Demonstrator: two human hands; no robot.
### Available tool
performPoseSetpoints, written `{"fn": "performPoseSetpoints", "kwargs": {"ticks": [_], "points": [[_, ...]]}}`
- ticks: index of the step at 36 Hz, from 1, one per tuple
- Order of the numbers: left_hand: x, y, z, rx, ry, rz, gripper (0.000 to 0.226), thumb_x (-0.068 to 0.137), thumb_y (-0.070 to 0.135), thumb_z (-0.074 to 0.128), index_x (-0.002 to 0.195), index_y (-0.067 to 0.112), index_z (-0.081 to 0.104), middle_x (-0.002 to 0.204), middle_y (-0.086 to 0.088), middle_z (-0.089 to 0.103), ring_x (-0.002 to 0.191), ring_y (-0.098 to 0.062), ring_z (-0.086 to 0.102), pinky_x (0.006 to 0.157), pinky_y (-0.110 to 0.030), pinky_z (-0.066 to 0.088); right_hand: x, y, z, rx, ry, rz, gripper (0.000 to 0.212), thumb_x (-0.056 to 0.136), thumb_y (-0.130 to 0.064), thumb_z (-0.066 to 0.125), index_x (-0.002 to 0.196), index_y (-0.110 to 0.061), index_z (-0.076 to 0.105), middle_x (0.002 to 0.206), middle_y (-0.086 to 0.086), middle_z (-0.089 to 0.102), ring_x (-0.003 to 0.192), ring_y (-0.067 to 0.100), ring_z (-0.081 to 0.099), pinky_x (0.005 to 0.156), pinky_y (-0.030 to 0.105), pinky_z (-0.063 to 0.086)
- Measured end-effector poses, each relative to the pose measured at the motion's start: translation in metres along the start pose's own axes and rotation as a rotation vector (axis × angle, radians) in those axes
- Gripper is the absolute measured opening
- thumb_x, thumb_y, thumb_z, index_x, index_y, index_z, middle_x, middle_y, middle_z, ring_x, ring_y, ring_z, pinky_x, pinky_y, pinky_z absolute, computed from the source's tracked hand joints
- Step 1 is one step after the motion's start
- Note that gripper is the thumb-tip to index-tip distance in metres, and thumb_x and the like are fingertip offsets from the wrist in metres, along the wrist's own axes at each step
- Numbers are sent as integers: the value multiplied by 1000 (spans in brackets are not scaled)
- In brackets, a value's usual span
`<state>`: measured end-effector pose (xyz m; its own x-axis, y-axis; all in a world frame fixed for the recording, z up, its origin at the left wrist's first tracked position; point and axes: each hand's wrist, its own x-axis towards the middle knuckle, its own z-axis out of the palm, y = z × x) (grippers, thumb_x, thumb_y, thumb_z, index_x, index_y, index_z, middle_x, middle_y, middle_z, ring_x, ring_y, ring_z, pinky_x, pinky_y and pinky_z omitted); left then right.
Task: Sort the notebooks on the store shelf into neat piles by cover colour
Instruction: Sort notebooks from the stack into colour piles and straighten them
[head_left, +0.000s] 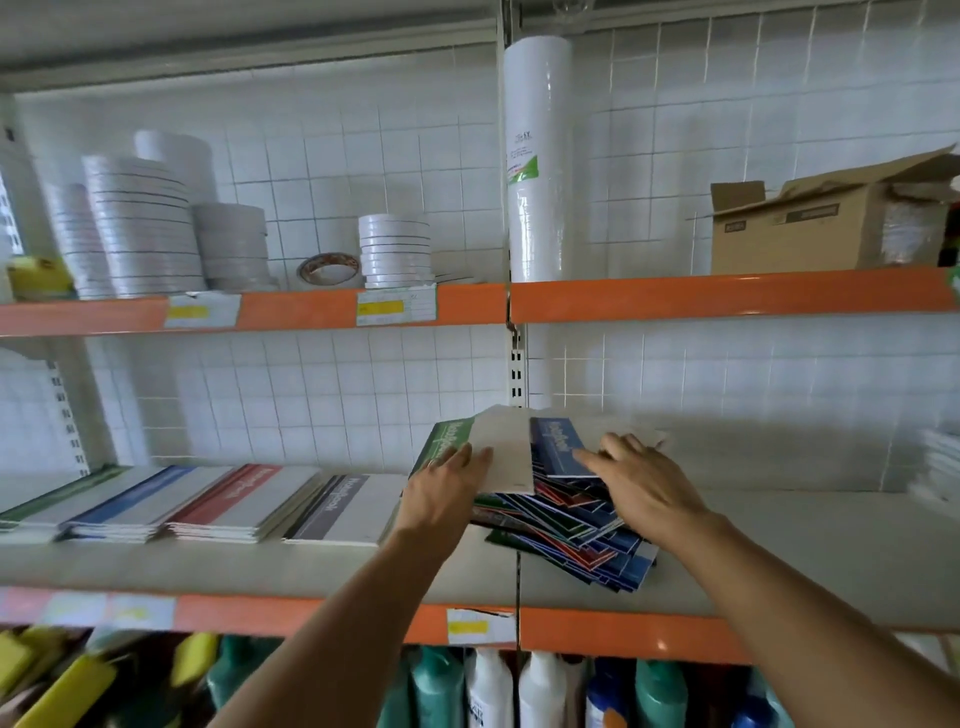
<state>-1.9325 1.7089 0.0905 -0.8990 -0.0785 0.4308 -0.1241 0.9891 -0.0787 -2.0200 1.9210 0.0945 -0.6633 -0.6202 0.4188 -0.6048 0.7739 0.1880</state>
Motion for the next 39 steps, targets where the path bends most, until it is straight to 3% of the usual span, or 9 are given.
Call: {"fn": "performPoseSetpoints", "kwargs": {"ticks": [5, 8, 11, 14, 19, 25, 35, 39], "points": [[-27, -18, -8, 22, -17, -55, 52, 101, 14, 33, 150, 24, 20, 157, -3, 23, 140, -23, 29, 106, -37, 39, -6, -17, -8, 31, -17, 4, 81, 90, 12, 38, 153, -26, 3, 150, 6, 32, 127, 20, 44, 101, 30, 44], [-40, -32, -12, 12, -19, -91, 51, 102, 15, 32, 151, 24, 20, 156, -3, 24, 140, -24, 30, 106, -37, 36, -4, -30, -15, 8, 6, 0, 86, 90, 12, 37, 152, -31, -5, 154, 6, 28, 125, 21, 49, 98, 33, 49], [-53, -50, -13, 1, -17, -125, 50, 103, 16, 30, 151, 26, 21, 157, -2, 23, 140, -23, 29, 107, -36, 33, 1, -47, -23, -16, 19, -16, 87, 90, 12, 36, 152, -33, -5, 155, 4, 25, 124, 21, 50, 87, 29, 53], [-65, -73, -12, 0, -15, -149, 53, 101, 12, 30, 151, 28, 22, 158, 2, 21, 141, -21, 28, 105, -36, 35, 8, -70, -32, -20, 24, -30, 85, 91, 11, 37, 152, -32, -3, 158, 3, 20, 129, 20, 45, 86, 25, 50], [-91, -121, -14, -3, -15, -159, 53, 101, 8, 29, 151, 24, 23, 157, 1, 23, 143, -21, 25, 106, -37, 34, 25, -123, -33, -25, 44, -59, 83, 90, 11, 37, 153, -31, 2, 160, 2, 14, 141, 19, 29, 106, 28, 36], [-123, -199, -12, -10, -25, -166, 51, 101, 9, 30, 150, 22, 27, 156, -2, 27, 142, -20, 27, 108, -34, 31, 47, -206, -28, 37, 30, -121, 82, 90, 11, 36, 153, -27, 2, 161, 1, 6, 146, 15, 17, 112, 24, 22], [-164, -308, -4, 21, -114, -236, 53, 102, 12, 28, 152, 26, 18, 159, 3, 17, 146, -18, 16, 110, -32, 27, 74, -311, 1, 121, -43, -100, 83, 88, 14, 32, 153, -28, 5, 160, -1, 9, 144, 16, 21, 110, 26, 26], [-173, -333, 4, -1, -110, -244, 53, 101, 10, 29, 151, 25, 22, 156, 3, 24, 144, -17, 21, 110, -30, 27, 85, -333, 10, 122, -77, -94, 83, 89, 14, 34, 153, -28, 4, 160, -2, 9, 144, 14, 20, 110, 24, 27]]}}
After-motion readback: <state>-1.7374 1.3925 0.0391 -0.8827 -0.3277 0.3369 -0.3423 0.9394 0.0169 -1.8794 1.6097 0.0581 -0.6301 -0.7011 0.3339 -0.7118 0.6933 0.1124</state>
